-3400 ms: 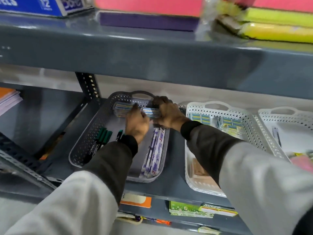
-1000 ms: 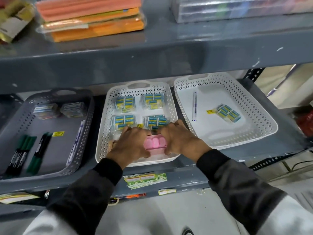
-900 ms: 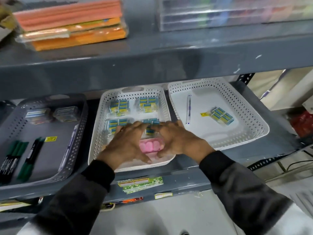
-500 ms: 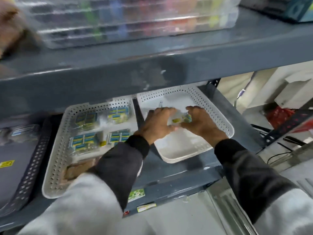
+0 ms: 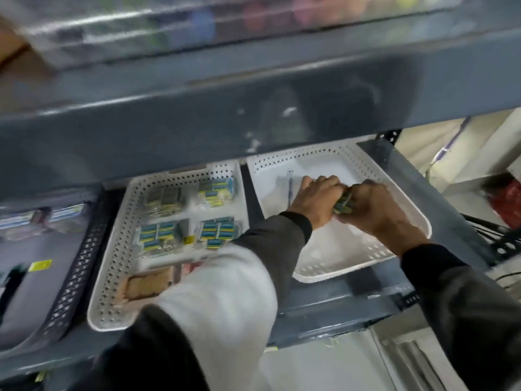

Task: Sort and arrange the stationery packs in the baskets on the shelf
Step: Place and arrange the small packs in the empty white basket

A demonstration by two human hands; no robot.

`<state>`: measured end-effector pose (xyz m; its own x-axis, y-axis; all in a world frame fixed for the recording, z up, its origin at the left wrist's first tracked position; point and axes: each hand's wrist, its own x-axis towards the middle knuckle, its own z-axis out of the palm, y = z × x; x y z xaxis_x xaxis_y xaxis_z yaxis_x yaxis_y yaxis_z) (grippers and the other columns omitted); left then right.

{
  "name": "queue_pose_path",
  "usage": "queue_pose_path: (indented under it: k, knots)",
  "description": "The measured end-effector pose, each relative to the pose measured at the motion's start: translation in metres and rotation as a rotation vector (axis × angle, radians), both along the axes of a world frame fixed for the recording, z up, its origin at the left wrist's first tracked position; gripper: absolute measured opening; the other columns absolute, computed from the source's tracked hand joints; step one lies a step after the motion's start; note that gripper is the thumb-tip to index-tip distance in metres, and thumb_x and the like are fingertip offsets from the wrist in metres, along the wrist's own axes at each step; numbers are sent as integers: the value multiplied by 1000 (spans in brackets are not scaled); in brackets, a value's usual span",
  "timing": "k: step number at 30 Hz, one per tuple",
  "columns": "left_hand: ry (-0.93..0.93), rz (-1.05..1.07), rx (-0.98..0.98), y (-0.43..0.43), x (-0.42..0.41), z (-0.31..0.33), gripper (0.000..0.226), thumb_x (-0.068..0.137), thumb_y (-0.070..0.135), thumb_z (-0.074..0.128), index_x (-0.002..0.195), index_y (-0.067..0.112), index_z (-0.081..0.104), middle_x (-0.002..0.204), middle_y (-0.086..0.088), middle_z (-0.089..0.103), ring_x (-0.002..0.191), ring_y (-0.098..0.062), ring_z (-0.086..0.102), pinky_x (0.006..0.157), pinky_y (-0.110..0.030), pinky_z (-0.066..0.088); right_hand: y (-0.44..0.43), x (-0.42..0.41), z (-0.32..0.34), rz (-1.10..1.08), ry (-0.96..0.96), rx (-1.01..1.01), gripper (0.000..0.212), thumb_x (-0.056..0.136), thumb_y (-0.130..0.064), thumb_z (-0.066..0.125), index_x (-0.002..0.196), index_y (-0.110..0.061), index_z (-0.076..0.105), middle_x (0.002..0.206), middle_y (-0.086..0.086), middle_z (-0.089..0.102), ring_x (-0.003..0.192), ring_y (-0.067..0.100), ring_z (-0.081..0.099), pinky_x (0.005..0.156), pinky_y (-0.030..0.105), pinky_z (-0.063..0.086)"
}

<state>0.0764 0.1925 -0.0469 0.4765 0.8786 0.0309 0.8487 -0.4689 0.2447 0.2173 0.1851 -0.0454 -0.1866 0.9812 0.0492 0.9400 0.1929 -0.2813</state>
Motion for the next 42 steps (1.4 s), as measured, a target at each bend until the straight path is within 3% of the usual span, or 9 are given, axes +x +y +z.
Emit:
queue_pose_path:
  k: [8, 12, 16, 21, 24, 30, 35, 38, 42]
  knots:
    - [-194, 196, 119, -48, -141, 65, 61, 63, 39, 73, 121, 21, 64, 122, -4, 68, 116, -23, 62, 91, -28, 39, -37, -102, 76, 278, 313, 38, 49, 59, -32, 87, 100, -9, 74, 96, 15, 73, 86, 28, 67, 79, 36, 50]
    - [-161, 329, 45, -75, -216, 52, 72, 53, 44, 78, 119, 17, 68, 118, -14, 68, 115, -31, 60, 102, -41, 45, -39, -179, 59, 396, 86, -37, 67, 58, -56, 72, 115, -20, 66, 112, 11, 68, 105, 32, 62, 89, 38, 51]
    - [-49, 380, -90, -87, -237, 28, 51, 50, 50, 75, 95, 28, 64, 105, -2, 68, 106, -30, 56, 94, -49, 46, -50, -220, 35, 417, -91, -80, 58, 68, -49, 75, 117, -22, 63, 119, 8, 66, 116, 31, 51, 97, 42, 38]
    - [-33, 426, -147, -99, -233, 1, 57, 70, 23, 78, 124, 24, 58, 126, -1, 62, 121, -23, 44, 105, -47, 34, -59, -231, 27, 425, -163, -133, 42, 70, -32, 80, 104, -13, 63, 109, 7, 64, 111, 28, 51, 102, 43, 31]
    - [-21, 449, -156, -98, -227, 6, 69, 67, 28, 82, 129, 19, 56, 130, -3, 58, 125, -24, 42, 105, -48, 36, -59, -226, 32, 452, -177, -84, 47, 69, -38, 80, 105, -14, 63, 113, 8, 63, 113, 28, 50, 102, 42, 32]
    - [-117, 381, 23, -73, -181, 40, 58, 80, 42, 72, 132, 24, 54, 134, -2, 56, 131, -27, 42, 110, -47, 34, -35, -165, 46, 292, 171, -40, 60, 72, -50, 75, 120, -15, 64, 117, 15, 65, 114, 34, 56, 97, 45, 46]
    - [-196, 414, 32, -43, -108, 47, 37, 86, 28, 63, 122, 20, 62, 128, -4, 65, 128, -29, 46, 110, -44, 32, -9, -98, 30, 26, 305, -41, 41, 81, -30, 72, 112, -4, 68, 114, 16, 68, 106, 33, 64, 95, 38, 50]
    - [-92, 439, -63, -32, -71, 39, 32, 85, 32, 63, 107, 8, 64, 114, -18, 67, 119, -37, 50, 105, -44, 39, 0, -80, 13, -69, 317, -155, 35, 78, -25, 70, 108, -6, 68, 108, 12, 68, 100, 31, 66, 88, 35, 53]
    - [152, 482, -85, -32, -58, 33, 17, 88, 23, 54, 101, 15, 60, 114, -15, 67, 120, -36, 48, 104, -42, 31, 7, -98, -4, -59, 274, -269, 28, 78, -13, 63, 105, -6, 65, 113, 14, 65, 98, 30, 64, 78, 30, 52]
